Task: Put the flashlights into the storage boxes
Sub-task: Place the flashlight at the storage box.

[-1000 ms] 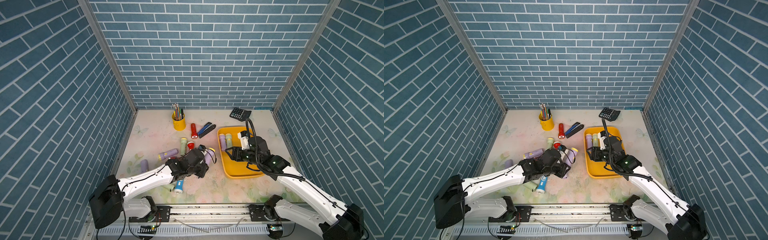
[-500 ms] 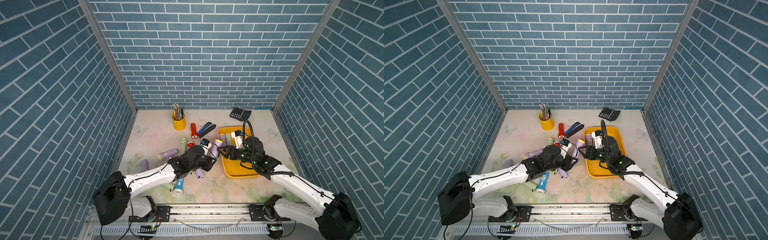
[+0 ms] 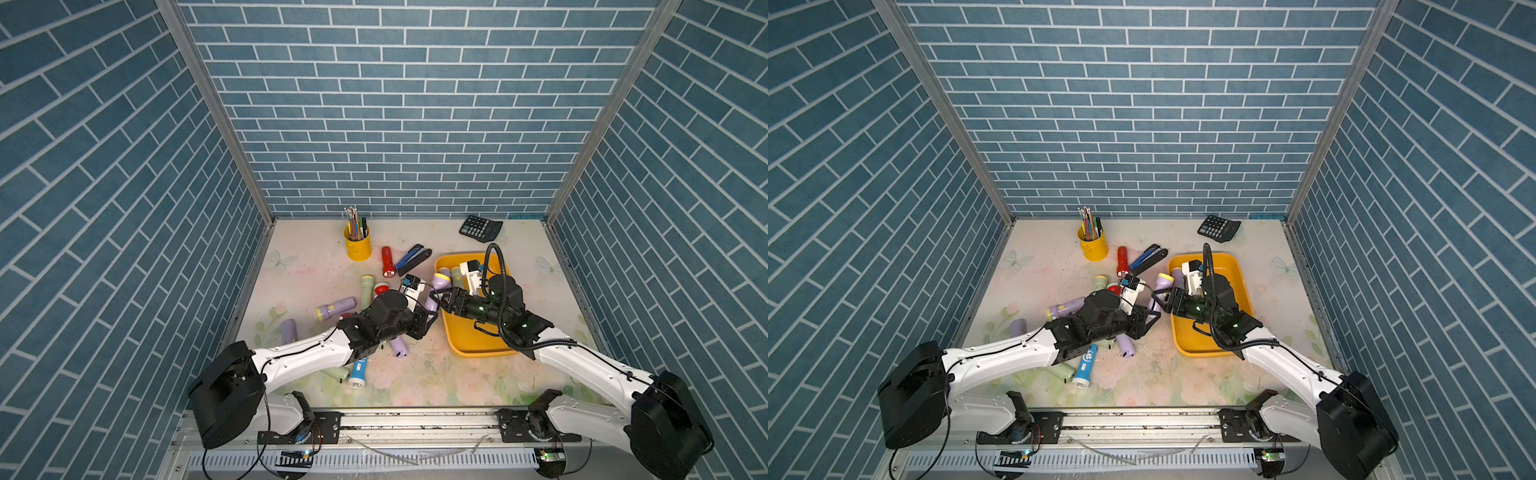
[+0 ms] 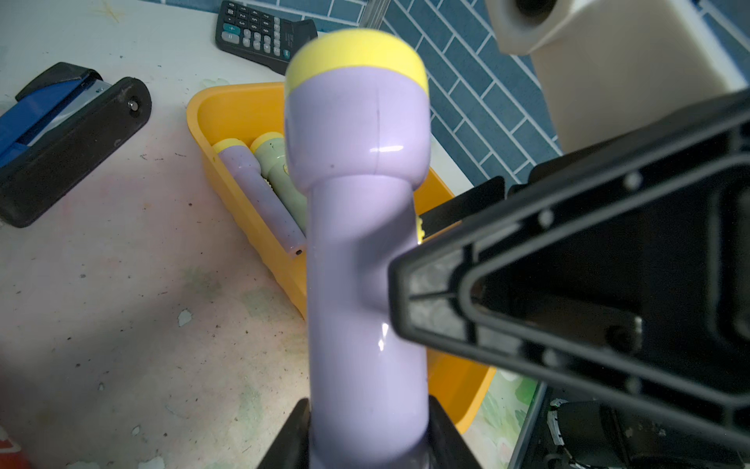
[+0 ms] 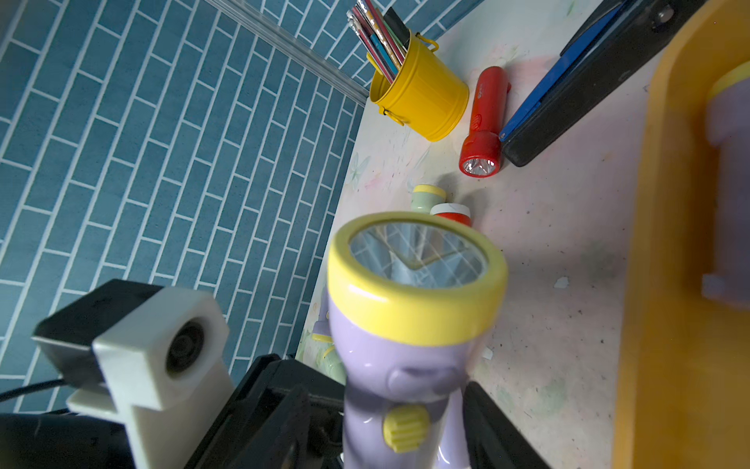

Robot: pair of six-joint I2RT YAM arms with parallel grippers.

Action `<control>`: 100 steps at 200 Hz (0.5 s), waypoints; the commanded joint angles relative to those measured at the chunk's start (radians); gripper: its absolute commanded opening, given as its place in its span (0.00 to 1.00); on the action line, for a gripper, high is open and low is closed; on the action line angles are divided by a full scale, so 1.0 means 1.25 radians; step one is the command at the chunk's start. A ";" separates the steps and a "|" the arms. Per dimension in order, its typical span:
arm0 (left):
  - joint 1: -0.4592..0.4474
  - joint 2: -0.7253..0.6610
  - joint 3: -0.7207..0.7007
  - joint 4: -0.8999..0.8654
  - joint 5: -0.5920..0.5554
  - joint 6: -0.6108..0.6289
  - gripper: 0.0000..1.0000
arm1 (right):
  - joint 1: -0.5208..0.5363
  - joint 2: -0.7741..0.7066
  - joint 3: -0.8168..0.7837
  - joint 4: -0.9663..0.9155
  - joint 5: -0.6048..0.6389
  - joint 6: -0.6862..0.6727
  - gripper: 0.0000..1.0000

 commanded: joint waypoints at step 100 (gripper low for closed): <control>0.004 -0.022 -0.029 0.091 0.006 0.004 0.28 | 0.000 -0.022 -0.049 0.159 -0.014 0.050 0.30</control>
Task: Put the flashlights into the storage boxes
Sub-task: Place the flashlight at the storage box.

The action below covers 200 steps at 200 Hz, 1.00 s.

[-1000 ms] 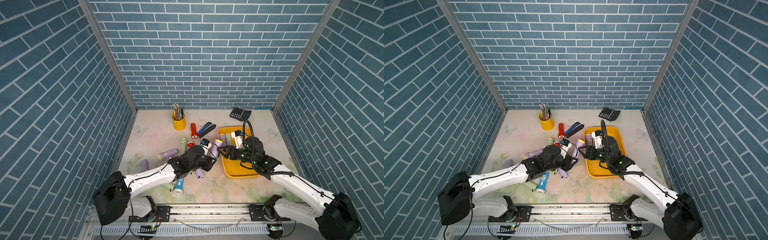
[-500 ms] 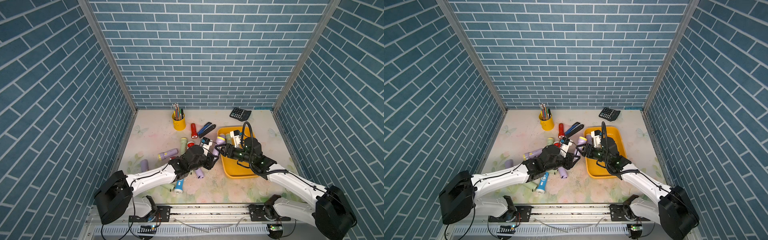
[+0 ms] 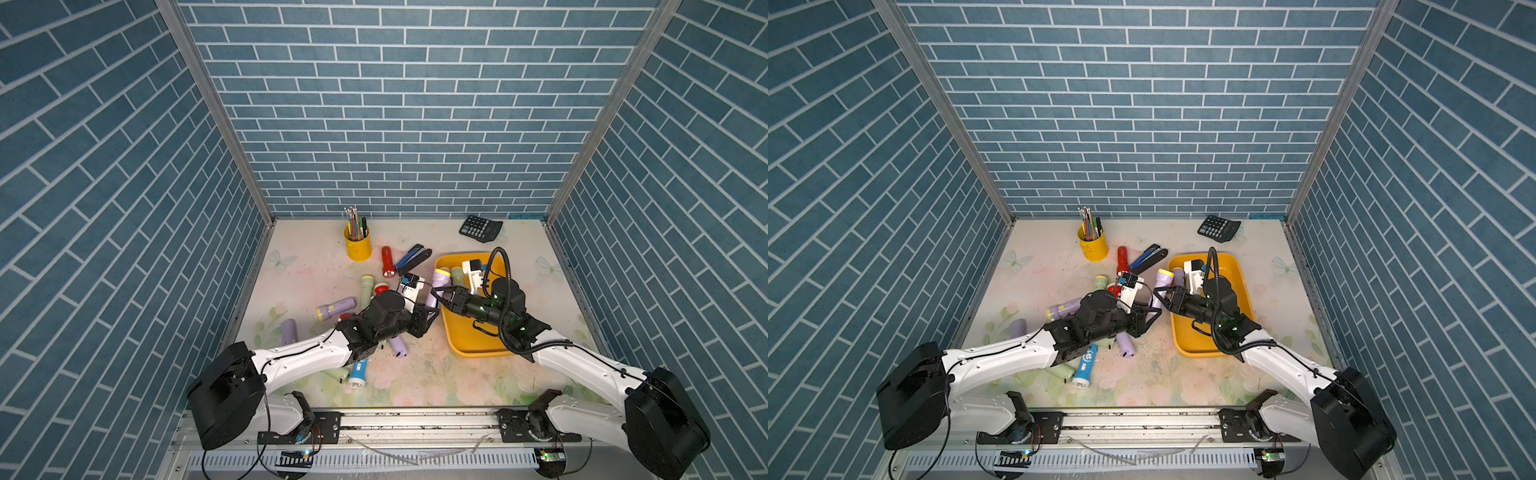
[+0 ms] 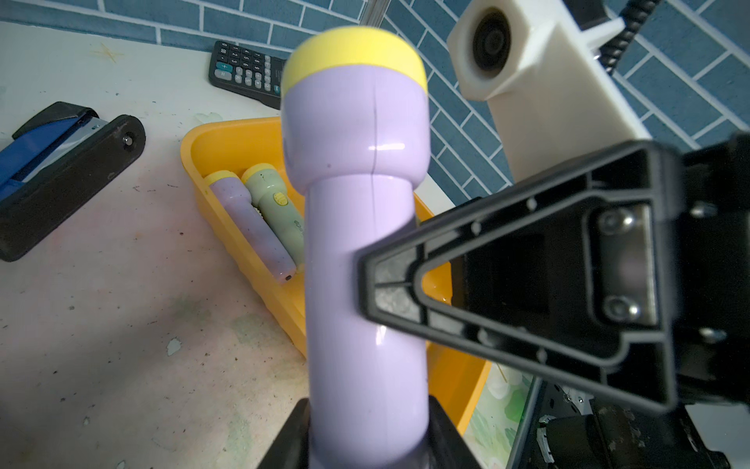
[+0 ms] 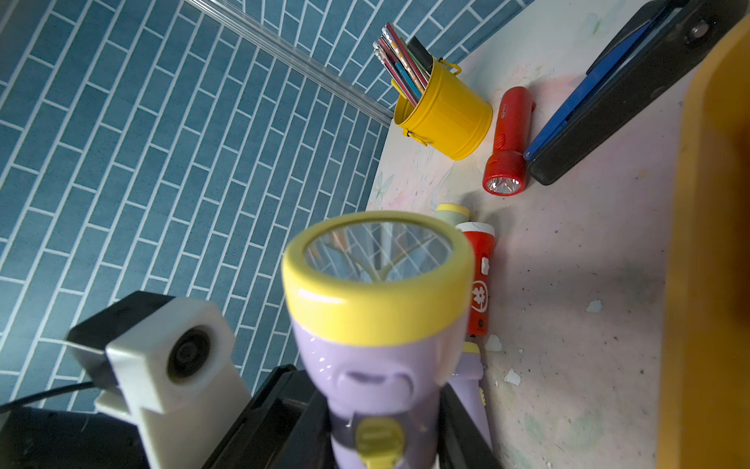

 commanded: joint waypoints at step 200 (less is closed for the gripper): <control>0.002 -0.060 0.019 -0.219 -0.200 0.098 1.00 | -0.216 0.109 0.397 -0.885 0.028 -0.554 0.26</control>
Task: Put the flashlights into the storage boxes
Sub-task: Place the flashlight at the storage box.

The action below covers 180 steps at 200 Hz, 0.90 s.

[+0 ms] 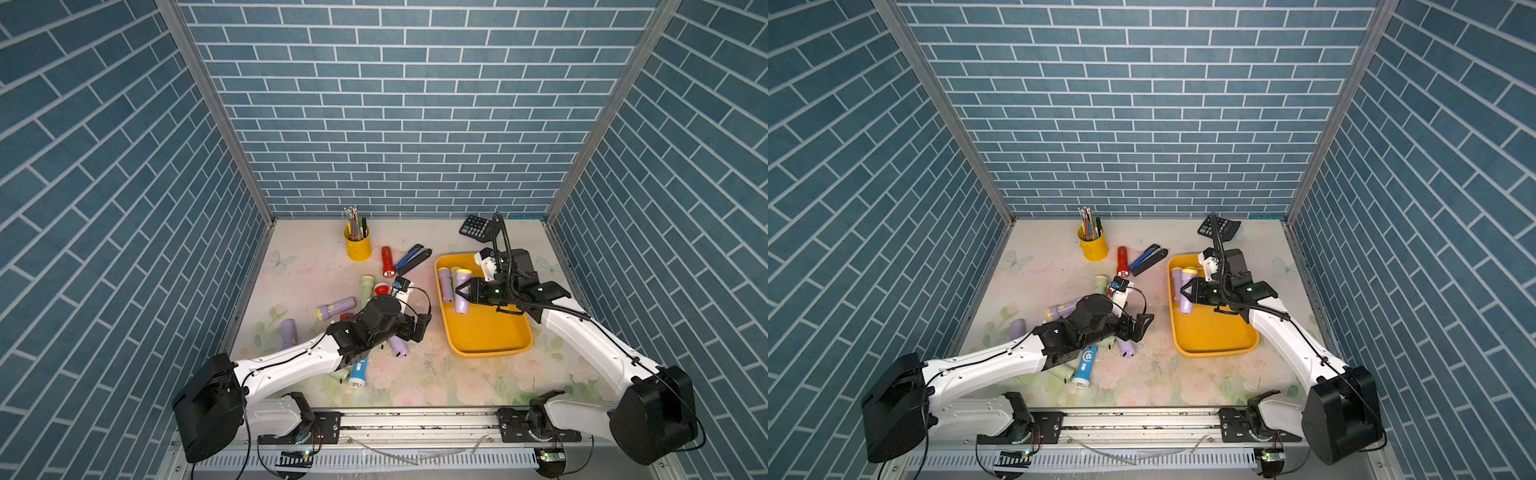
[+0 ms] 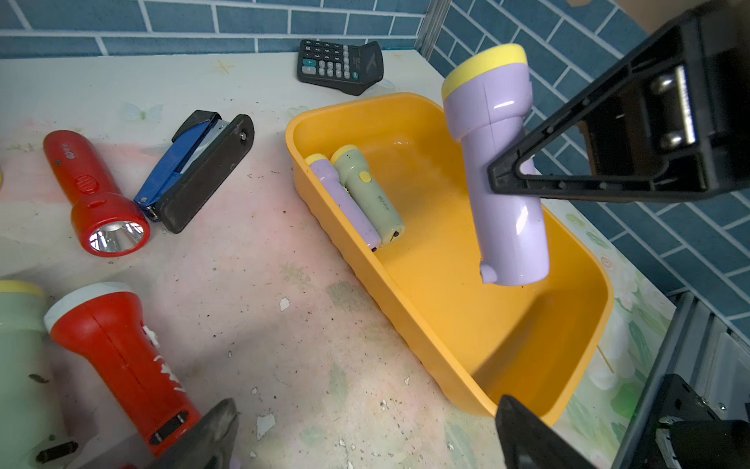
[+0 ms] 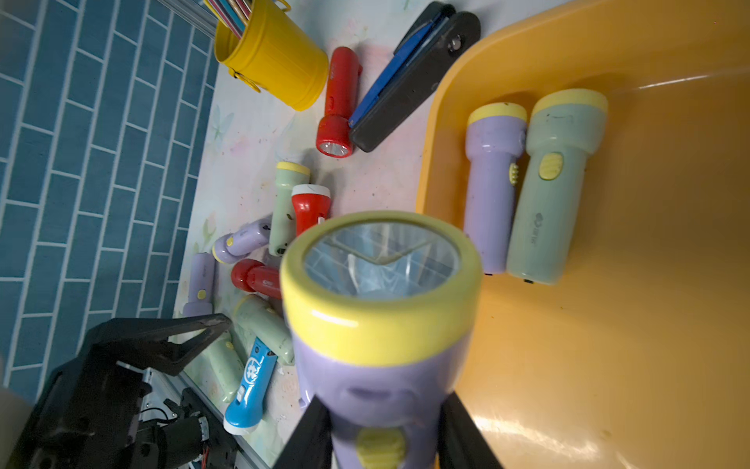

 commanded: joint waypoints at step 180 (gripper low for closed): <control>0.070 0.137 0.118 -0.185 -0.063 -0.059 1.00 | -0.188 0.476 0.377 -0.362 0.005 -0.285 0.25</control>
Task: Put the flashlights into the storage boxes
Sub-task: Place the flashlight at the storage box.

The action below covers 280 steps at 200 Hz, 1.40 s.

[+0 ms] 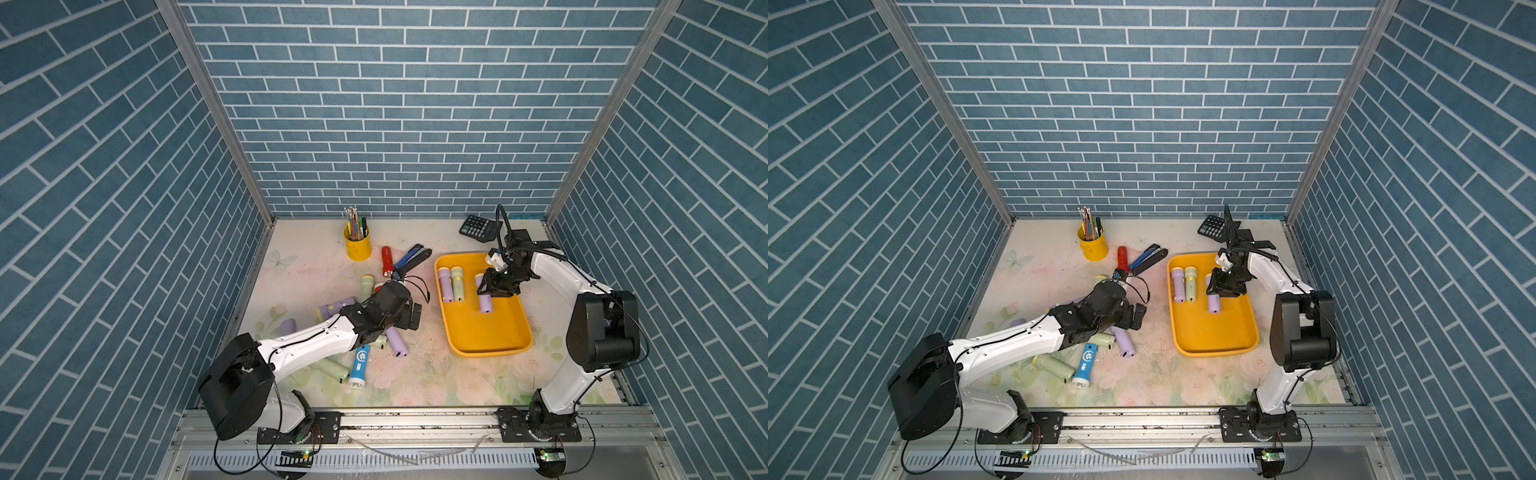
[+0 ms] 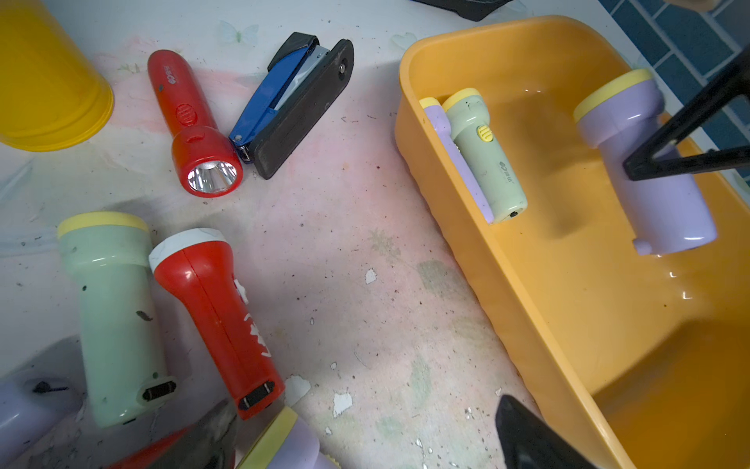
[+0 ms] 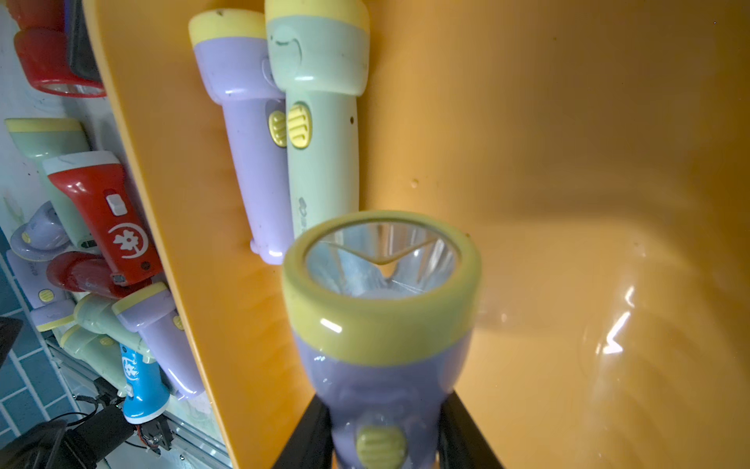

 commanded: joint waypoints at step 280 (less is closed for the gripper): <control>0.045 0.022 -0.028 0.052 0.041 -0.039 1.00 | -0.049 0.281 0.238 0.034 -0.177 0.012 0.55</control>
